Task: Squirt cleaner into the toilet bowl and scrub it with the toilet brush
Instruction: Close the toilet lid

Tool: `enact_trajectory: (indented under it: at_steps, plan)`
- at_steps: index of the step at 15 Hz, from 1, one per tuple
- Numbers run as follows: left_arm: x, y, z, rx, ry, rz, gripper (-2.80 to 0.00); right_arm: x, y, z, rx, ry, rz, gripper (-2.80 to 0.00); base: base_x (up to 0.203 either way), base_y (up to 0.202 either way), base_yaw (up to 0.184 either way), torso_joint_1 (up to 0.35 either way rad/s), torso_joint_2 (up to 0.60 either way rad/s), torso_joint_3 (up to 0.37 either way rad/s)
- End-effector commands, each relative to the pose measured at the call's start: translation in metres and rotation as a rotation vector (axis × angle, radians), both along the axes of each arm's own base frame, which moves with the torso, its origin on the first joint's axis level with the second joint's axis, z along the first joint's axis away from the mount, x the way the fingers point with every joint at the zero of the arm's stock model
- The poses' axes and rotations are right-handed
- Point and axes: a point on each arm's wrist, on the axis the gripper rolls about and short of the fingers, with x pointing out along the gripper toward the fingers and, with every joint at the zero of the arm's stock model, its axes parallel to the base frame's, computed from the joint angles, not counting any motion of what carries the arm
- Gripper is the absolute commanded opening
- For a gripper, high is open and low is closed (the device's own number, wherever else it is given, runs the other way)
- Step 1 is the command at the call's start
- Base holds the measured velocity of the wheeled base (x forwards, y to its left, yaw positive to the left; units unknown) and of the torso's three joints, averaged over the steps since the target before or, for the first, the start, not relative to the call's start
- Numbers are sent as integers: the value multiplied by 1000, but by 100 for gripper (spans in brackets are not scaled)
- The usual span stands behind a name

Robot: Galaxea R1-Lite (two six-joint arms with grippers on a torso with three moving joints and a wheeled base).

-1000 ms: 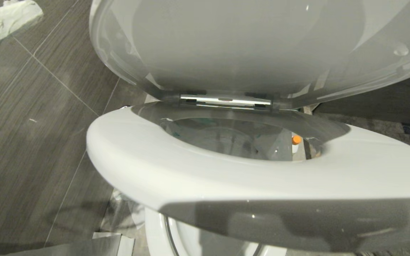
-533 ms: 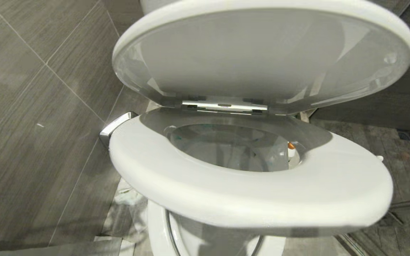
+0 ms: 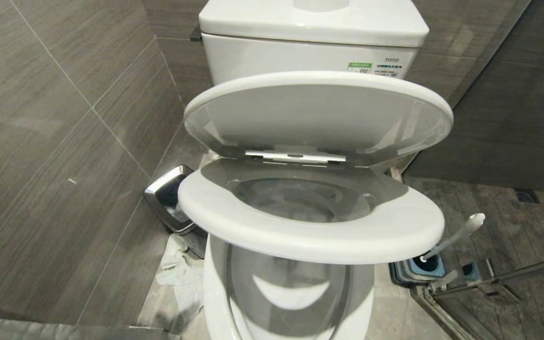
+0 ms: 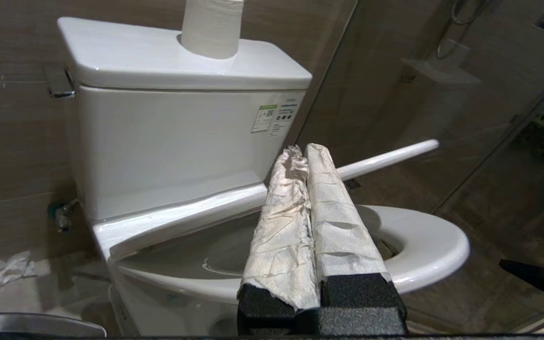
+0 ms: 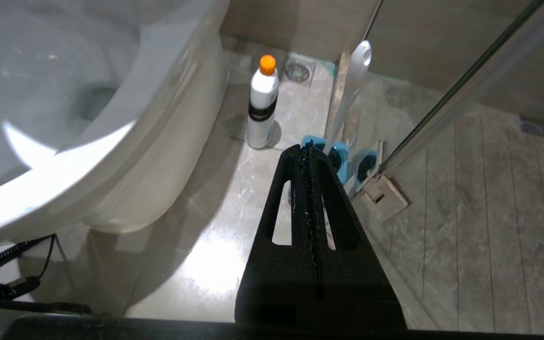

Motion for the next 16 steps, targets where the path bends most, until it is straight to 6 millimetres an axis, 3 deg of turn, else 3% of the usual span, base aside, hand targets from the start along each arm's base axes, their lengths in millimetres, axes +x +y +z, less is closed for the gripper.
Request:
enact_trajectory:
  at_steps: [1, 7, 12, 14, 16]
  plan:
    - [-5, 0, -1, -1, -7, -19, -280, 1, 0, -3, -1, 11, 0, -280, 0, 0, 0, 1, 6, 193]
    - [-13, -8, -8, 38, 29, -124, -280, 1, 0, -3, -1, 11, 0, -280, 0, 0, 0, 7, 3, 132]
    - [-24, -7, 23, 118, 58, -120, -280, 1, 0, -3, -1, 11, 0, -280, 0, 0, 0, 0, 0, 0]
    - [-14, -9, 44, 133, 129, -9, -280, 1, 0, -3, -1, 11, 0, -280, 0, 0, 0, 0, 0, 0]
    - [16, -17, 59, 190, 211, 115, -280, 1, 0, -3, -1, 11, 0, -280, 0, 0, 0, 0, 0, 0]
